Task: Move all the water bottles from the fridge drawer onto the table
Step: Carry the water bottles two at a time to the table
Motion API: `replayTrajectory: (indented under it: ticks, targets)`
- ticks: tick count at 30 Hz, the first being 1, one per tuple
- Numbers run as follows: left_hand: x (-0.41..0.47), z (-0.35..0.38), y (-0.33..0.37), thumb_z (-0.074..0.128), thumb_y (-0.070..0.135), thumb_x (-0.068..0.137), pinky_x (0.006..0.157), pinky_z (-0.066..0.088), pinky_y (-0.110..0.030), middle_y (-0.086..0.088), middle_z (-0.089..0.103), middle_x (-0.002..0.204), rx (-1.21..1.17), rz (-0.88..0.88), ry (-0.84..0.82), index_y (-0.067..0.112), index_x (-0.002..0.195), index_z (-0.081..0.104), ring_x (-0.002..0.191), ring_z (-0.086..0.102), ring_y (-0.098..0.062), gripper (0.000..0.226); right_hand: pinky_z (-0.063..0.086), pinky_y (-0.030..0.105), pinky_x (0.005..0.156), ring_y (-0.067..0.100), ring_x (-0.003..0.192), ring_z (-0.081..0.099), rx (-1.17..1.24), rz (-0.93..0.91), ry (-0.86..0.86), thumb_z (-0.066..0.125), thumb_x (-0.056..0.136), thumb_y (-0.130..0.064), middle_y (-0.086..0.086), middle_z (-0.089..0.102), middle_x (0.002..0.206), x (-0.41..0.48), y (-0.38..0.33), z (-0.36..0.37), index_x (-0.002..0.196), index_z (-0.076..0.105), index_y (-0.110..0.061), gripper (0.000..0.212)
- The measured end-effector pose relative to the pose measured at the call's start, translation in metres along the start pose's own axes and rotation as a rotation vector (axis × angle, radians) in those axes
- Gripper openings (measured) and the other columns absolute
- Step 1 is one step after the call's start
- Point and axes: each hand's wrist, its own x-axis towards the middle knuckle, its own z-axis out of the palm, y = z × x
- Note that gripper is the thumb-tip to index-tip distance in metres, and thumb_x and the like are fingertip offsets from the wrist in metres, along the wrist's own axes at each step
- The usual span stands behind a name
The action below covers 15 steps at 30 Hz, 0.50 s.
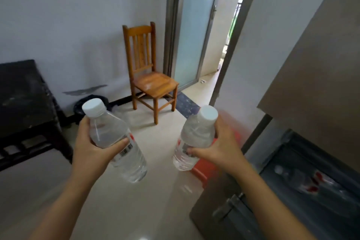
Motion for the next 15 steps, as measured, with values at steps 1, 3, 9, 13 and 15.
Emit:
replayTrajectory:
  ticks: [1, 3, 9, 13, 15]
  targets:
    - [-0.001, -0.012, -0.009, 0.083, 0.002, 0.06, 0.088, 0.044, -0.041, 0.002, 0.052, 0.112, 0.015, -0.027, 0.009, 0.03, 0.12, 0.042, 0.102, 0.052, -0.018, 0.077, 0.044, 0.008, 0.074, -0.012, 0.095, 0.053, -0.002, 0.0, -0.024, 0.084, 0.06, -0.024, -0.033, 0.05, 0.099, 0.007, -0.002, 0.014, 0.1, 0.039, -0.053, 0.066]
    - [-0.005, -0.035, -0.028, 0.086, 0.007, 0.057, 0.086, 0.048, -0.049, 0.001, 0.053, 0.113, 0.063, -0.07, 0.027, 0.043, 0.111, 0.042, 0.104, 0.054, -0.021, 0.078, 0.045, 0.014, 0.078, -0.005, 0.093, 0.054, -0.03, 0.003, -0.075, 0.083, 0.061, -0.024, -0.028, 0.051, 0.099, 0.019, -0.005, 0.044, 0.097, 0.039, -0.049, 0.062]
    - [-0.04, -0.092, -0.059, 0.085, 0.012, 0.061, 0.071, 0.055, -0.049, 0.003, 0.056, 0.112, 0.141, -0.24, 0.158, 0.032, 0.127, 0.042, 0.1, 0.057, -0.022, 0.081, 0.048, 0.036, 0.086, 0.016, 0.1, 0.055, -0.177, -0.049, -0.335, 0.079, 0.06, -0.031, -0.006, 0.056, 0.11, 0.041, -0.008, 0.118, 0.119, 0.041, -0.032, 0.07]
    - [-0.07, -0.117, -0.06, 0.085, 0.028, 0.052, 0.074, 0.054, -0.05, 0.01, 0.056, 0.109, 0.179, -0.287, 0.319, 0.04, 0.121, 0.04, 0.101, 0.057, -0.021, 0.083, 0.047, 0.032, 0.086, 0.016, 0.104, 0.053, -0.201, -0.165, -0.536, 0.079, 0.061, -0.033, -0.006, 0.055, 0.114, 0.045, -0.021, 0.154, 0.125, 0.039, -0.03, 0.076]
    - [-0.086, -0.127, -0.061, 0.086, 0.031, 0.053, 0.076, 0.053, -0.052, 0.007, 0.054, 0.116, 0.196, -0.316, 0.372, 0.041, 0.124, 0.039, 0.107, 0.055, -0.022, 0.086, 0.047, 0.032, 0.086, 0.017, 0.104, 0.053, -0.204, -0.239, -0.617, 0.078, 0.062, -0.032, -0.005, 0.054, 0.116, 0.045, -0.029, 0.17, 0.126, 0.037, -0.032, 0.076]
